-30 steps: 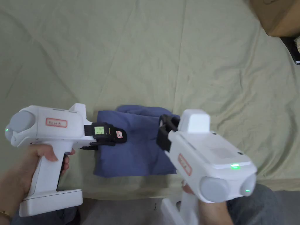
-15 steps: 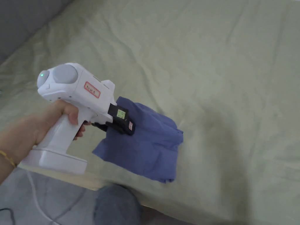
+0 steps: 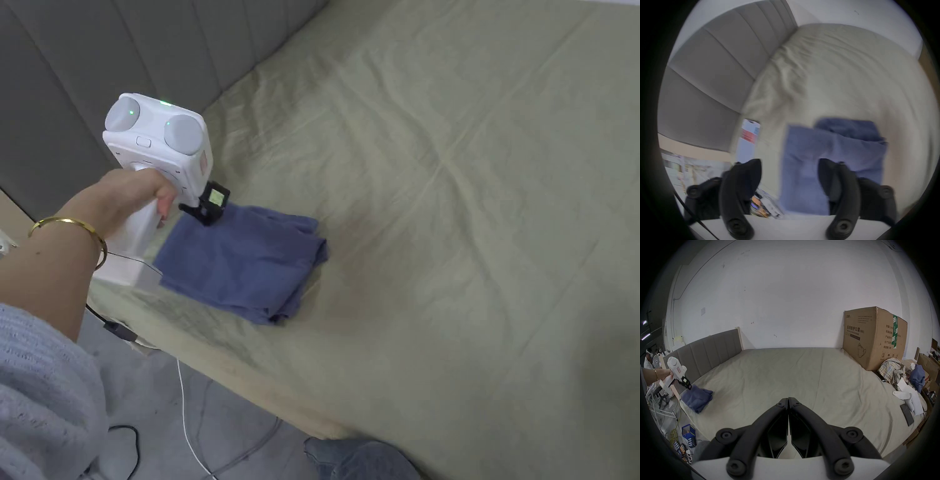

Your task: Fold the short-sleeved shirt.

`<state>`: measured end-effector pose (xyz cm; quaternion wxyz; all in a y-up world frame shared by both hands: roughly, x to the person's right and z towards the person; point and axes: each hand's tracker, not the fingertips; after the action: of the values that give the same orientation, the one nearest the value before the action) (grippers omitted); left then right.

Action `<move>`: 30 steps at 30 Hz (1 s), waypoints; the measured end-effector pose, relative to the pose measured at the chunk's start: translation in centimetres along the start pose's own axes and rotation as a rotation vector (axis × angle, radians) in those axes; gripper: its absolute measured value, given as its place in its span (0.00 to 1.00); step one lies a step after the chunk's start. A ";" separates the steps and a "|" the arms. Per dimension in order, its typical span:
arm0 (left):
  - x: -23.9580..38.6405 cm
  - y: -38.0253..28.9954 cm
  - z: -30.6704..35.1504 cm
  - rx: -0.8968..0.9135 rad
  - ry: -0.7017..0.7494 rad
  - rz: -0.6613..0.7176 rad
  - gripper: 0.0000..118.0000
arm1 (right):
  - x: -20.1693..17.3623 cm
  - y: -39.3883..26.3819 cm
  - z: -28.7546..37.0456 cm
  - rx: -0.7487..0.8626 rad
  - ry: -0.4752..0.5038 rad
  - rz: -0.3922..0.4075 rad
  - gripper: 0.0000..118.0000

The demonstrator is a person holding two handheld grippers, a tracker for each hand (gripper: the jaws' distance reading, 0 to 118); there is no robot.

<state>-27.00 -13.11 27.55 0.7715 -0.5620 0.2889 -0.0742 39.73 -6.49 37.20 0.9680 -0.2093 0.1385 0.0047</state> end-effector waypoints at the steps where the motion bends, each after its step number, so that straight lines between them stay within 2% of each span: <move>1: -0.2 0.0 0.2 0.033 0.046 -0.008 0.75 | 0.1 0.1 0.1 0.001 -0.001 0.001 0.00; 3: -0.8 0.2 1.5 0.126 0.131 0.021 0.76 | 0.6 0.5 0.5 0.011 -0.003 0.007 0.00; 4: -0.9 0.2 2.4 0.177 0.149 0.048 0.75 | 2.7 2.2 2.6 0.016 -0.005 0.008 0.00; 5: -0.8 0.3 3.7 0.240 0.168 0.078 0.71 | 3.1 2.5 3.0 0.023 -0.007 0.010 0.00; 7: -0.5 0.0 7.7 0.385 0.156 0.132 0.46 | 3.8 3.0 3.8 0.042 -0.012 0.020 0.00; 9: 0.6 -0.3 12.4 0.550 0.108 0.179 0.16 | 4.1 3.4 4.5 0.066 -0.025 0.030 0.00; 10: 1.1 -0.3 14.5 0.609 0.078 0.187 0.07 | 4.4 3.9 5.0 0.079 -0.029 0.035 0.00; 12: 2.9 -0.7 19.6 0.746 0.027 0.222 0.01 | 4.6 4.3 5.3 0.118 -0.044 0.046 0.00; 18: 9.4 -2.9 31.7 1.026 -0.236 0.261 0.00 | 7.4 7.8 8.3 0.224 -0.082 0.075 0.00; 21: 13.0 -5.1 35.5 1.121 -0.331 0.270 0.00 | 8.5 8.9 9.3 0.262 -0.111 0.087 0.00; 23: 15.5 -6.4 37.0 1.143 -0.409 0.257 0.00 | 9.2 9.0 9.6 0.284 -0.119 0.077 0.00; 30: 22.8 -12.1 38.2 1.163 -0.518 0.196 0.00 | 9.8 7.1 10.5 0.306 -0.166 0.056 0.00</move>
<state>14.53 4.03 38.01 0.9981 -0.0227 0.0559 -0.0099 51.48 3.80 40.90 0.9962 -0.0545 0.0627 0.0277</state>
